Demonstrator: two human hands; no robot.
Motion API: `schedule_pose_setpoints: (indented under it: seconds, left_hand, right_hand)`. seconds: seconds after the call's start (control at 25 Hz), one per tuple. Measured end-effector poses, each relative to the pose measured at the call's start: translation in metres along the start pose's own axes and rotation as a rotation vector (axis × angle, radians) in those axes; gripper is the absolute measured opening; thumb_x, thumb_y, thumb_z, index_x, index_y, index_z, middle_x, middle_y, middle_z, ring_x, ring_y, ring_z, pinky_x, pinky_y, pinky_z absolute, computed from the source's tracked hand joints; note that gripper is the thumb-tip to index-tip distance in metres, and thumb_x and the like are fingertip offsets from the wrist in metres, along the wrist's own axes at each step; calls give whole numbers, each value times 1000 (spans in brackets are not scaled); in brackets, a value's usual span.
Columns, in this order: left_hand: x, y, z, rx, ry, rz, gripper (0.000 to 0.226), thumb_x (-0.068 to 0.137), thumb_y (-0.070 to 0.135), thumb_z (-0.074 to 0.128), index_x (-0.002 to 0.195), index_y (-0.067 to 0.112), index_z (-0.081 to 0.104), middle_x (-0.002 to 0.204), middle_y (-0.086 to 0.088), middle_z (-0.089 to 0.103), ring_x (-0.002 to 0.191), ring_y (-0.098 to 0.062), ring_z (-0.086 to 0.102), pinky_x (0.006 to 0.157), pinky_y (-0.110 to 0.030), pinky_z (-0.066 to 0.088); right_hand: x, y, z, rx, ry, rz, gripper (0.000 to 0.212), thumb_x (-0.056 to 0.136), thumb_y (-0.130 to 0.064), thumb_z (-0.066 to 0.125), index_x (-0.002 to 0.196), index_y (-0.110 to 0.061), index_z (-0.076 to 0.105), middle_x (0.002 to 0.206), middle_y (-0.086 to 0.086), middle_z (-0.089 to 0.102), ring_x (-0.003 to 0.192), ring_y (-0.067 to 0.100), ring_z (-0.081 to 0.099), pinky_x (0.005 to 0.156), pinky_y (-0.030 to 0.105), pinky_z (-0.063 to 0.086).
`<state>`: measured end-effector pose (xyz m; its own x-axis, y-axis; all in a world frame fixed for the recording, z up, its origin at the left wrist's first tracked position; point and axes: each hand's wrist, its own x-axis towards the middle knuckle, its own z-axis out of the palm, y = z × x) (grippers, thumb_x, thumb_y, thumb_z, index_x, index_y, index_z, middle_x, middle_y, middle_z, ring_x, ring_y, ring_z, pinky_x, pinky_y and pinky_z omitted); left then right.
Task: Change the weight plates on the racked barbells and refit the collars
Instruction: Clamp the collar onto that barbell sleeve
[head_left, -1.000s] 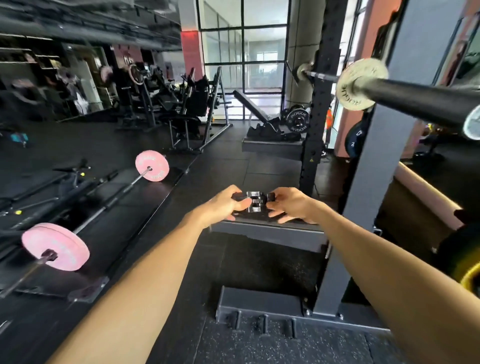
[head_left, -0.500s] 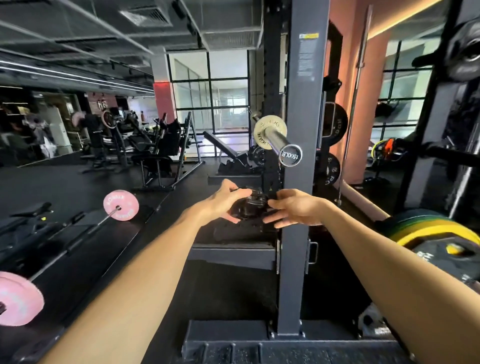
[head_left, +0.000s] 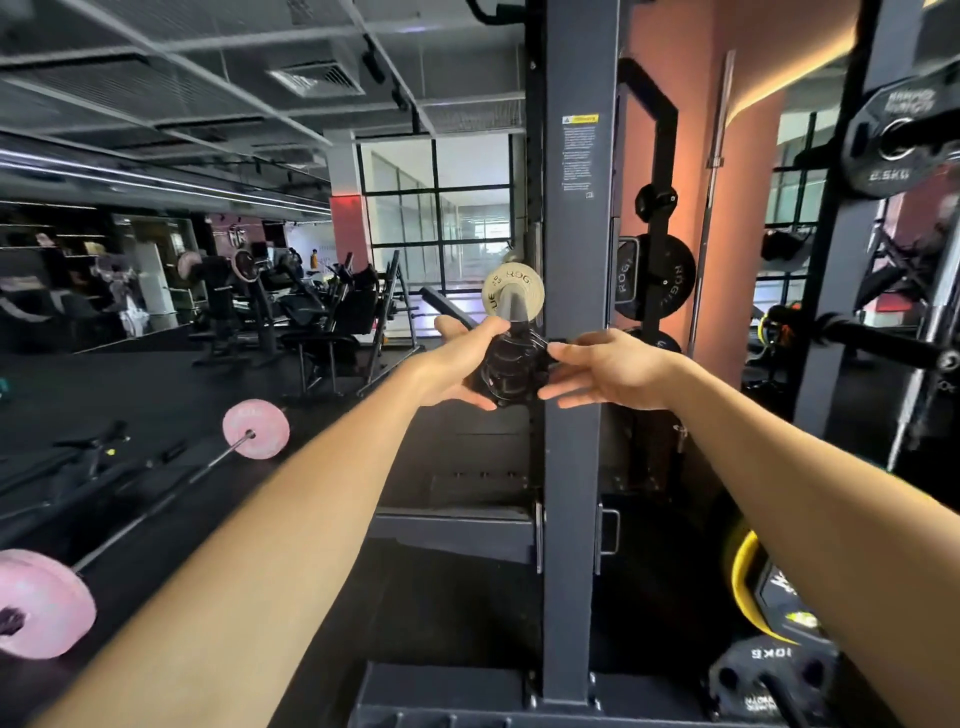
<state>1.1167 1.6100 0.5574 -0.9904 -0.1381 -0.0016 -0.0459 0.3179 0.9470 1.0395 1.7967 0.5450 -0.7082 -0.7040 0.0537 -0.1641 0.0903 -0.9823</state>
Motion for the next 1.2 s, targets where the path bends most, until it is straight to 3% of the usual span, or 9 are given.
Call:
schedule_pose_setpoints:
  seconds: [0.12,0.24,0.32,0.44,0.56,0.68,0.8,1.0,1.2]
  left_hand:
    - [3,20,1,-42,88,-18,29,102,43,35,96,19,50,101,3,58,105,-26,61,96,-50,51]
    - [15,26,2,-76,89,-54,34,98,48,38,110,20,54,120,-7,62,106,-22,61,84,-44,56]
    - [30,23,1,-100,140,-60,35,96,51,43,108,19,53,123,-7,57,109,-22,58,77,-41,59]
    - [62,18,-9,-134,111,-93,53,92,62,46,122,19,55,124,-9,61,106,-22,61,69,-37,59]
    - [93,14,-18,-173,65,-118,56,94,65,38,116,16,57,107,-9,70,92,-20,67,75,-36,59]
    - [129,8,-26,-195,50,-114,54,97,62,33,111,15,57,95,-7,71,84,-19,68,64,-31,57]
    - [167,1,-33,-240,65,-93,53,99,56,39,124,12,55,94,-8,71,82,-20,68,52,-27,56]
    - [222,-5,-41,-315,145,-109,64,93,62,45,130,9,49,99,-13,69,80,-22,67,44,-27,53]
    - [272,3,-43,-268,266,-105,56,101,52,35,130,6,49,82,-8,61,65,-18,56,29,-18,42]
  right_hand:
    - [11,-10,-4,11,17,-45,34,95,-27,58,112,2,57,108,24,69,91,30,72,78,36,60]
    - [29,-11,-4,57,167,-85,43,96,-28,58,117,8,53,104,27,67,75,28,74,64,33,61]
    - [46,-9,-5,44,240,-87,46,96,-30,57,118,10,52,101,27,68,69,28,74,61,33,61]
    - [74,-7,-11,14,296,-66,47,96,-31,57,116,11,52,99,25,69,66,27,74,57,32,61]
    - [99,-6,-24,-24,287,-39,47,94,-29,61,114,12,52,104,29,67,75,30,74,63,33,62]
    - [128,1,-36,-31,303,-46,42,93,-26,63,113,10,54,107,30,66,76,30,73,68,35,62]
    - [159,6,-44,-2,378,-72,35,93,-25,63,111,4,56,100,27,68,68,27,71,74,41,61]
    - [216,11,-65,-92,434,-76,37,94,-29,62,114,2,60,98,25,69,61,24,68,68,37,62]
    - [271,18,-97,-131,418,-71,34,93,-27,62,110,2,60,86,18,64,64,23,66,63,30,61]
